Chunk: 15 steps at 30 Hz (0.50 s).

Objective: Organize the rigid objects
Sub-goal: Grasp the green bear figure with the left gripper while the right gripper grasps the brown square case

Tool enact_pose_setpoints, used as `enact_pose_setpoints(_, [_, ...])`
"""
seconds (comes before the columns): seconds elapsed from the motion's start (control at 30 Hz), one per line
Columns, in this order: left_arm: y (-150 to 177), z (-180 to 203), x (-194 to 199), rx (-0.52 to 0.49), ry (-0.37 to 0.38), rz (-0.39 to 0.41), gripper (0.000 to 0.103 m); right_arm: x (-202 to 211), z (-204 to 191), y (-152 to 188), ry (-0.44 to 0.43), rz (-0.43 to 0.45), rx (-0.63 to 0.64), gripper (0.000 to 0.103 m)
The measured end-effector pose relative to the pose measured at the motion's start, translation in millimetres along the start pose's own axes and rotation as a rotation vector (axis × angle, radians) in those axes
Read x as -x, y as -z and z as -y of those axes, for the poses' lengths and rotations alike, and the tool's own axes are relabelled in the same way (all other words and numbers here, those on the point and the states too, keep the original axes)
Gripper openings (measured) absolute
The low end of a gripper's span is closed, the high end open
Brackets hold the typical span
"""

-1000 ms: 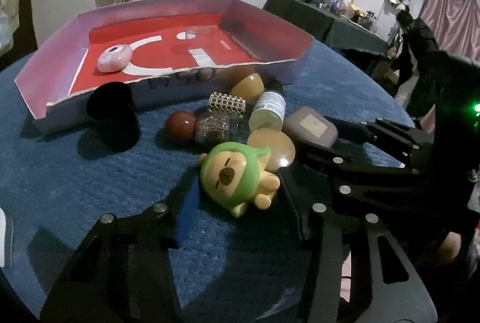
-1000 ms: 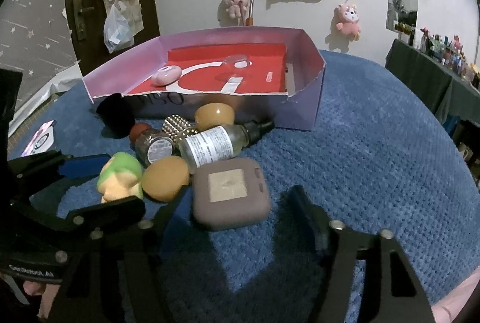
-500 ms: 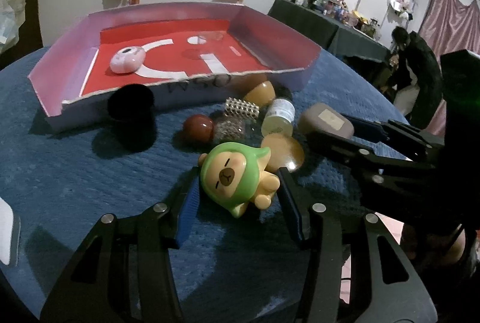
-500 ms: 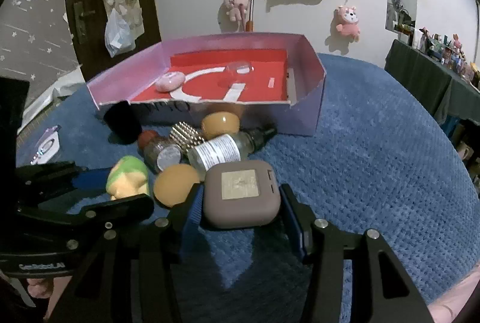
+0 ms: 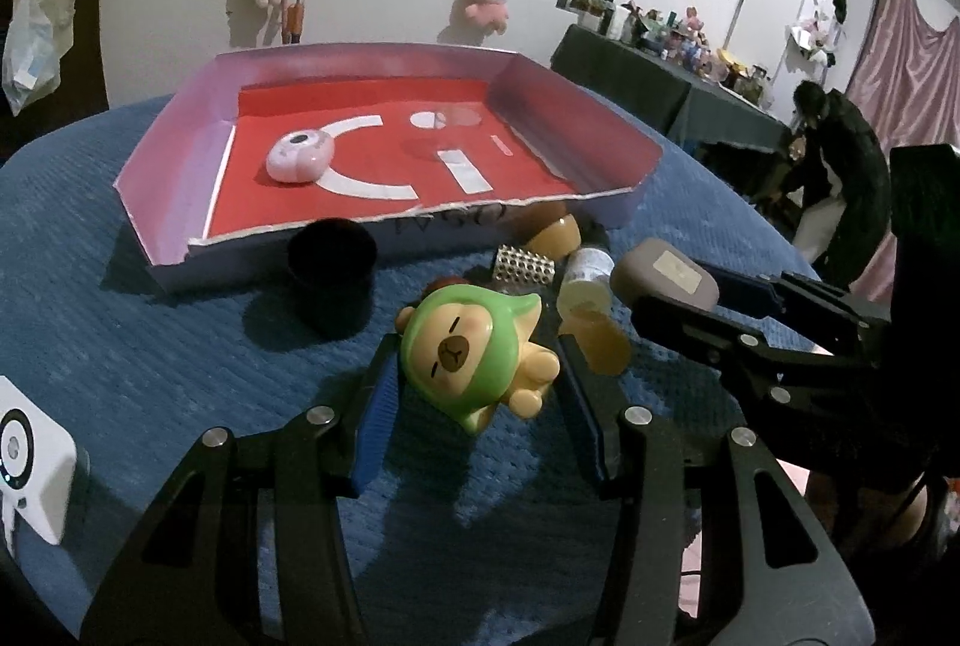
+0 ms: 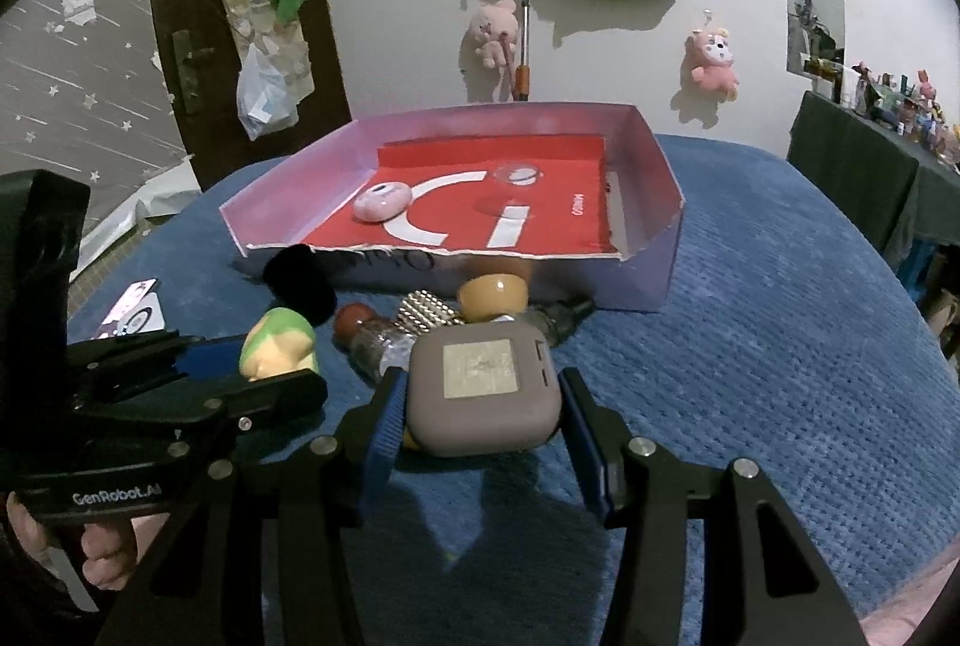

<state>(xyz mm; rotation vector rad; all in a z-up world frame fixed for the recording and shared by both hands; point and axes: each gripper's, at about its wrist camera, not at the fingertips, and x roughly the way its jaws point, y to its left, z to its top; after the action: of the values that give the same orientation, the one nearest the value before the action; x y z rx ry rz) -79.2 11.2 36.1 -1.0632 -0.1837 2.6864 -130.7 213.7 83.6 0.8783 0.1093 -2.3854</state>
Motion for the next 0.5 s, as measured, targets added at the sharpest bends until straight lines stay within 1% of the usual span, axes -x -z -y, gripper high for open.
enact_pose_setpoints(0.5, [-10.7, -6.9, 9.1, 0.014, -0.015, 0.035, 0.048, 4.3, -10.5, -11.0, -0.022, 0.033, 0.018, 0.053])
